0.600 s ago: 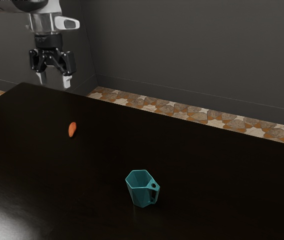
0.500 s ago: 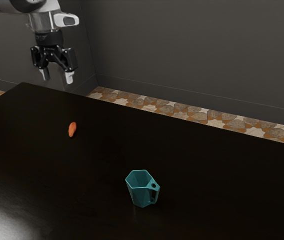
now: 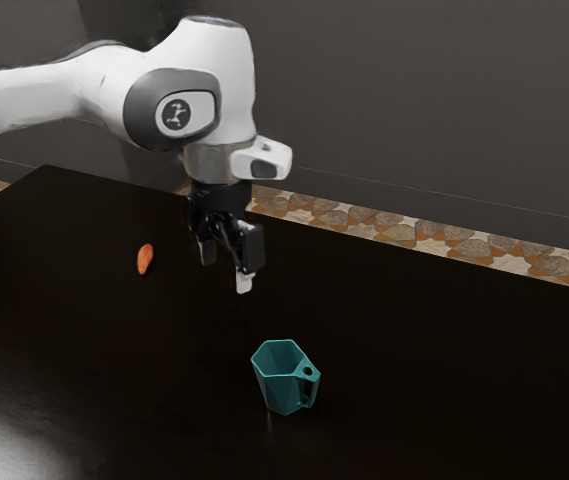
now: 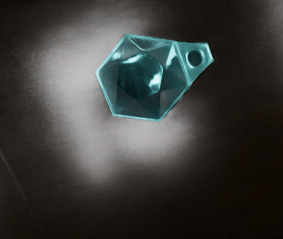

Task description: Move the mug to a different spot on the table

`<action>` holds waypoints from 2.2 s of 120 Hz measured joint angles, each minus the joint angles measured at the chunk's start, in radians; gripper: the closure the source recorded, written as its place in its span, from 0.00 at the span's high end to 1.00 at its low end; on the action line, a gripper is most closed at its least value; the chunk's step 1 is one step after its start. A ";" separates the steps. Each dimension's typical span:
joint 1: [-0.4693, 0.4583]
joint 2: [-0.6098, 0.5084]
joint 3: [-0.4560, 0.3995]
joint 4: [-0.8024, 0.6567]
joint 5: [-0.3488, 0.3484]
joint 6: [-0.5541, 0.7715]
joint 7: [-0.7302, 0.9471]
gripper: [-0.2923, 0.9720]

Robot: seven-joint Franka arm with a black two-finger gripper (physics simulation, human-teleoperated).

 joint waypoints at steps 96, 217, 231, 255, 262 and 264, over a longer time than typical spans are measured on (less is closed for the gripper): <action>-0.031 0.492 -0.305 0.147 0.551 0.248 0.385 0.74; -0.078 0.666 -0.291 0.163 0.824 0.007 0.450 0.33; -0.078 0.665 -0.281 0.163 0.826 0.003 0.450 0.28; -0.078 0.665 -0.276 0.164 0.830 -0.002 0.451 0.24; -0.078 0.665 -0.273 0.164 0.833 -0.002 0.451 0.23; -0.078 0.665 -0.273 0.164 0.834 -0.003 0.451 0.23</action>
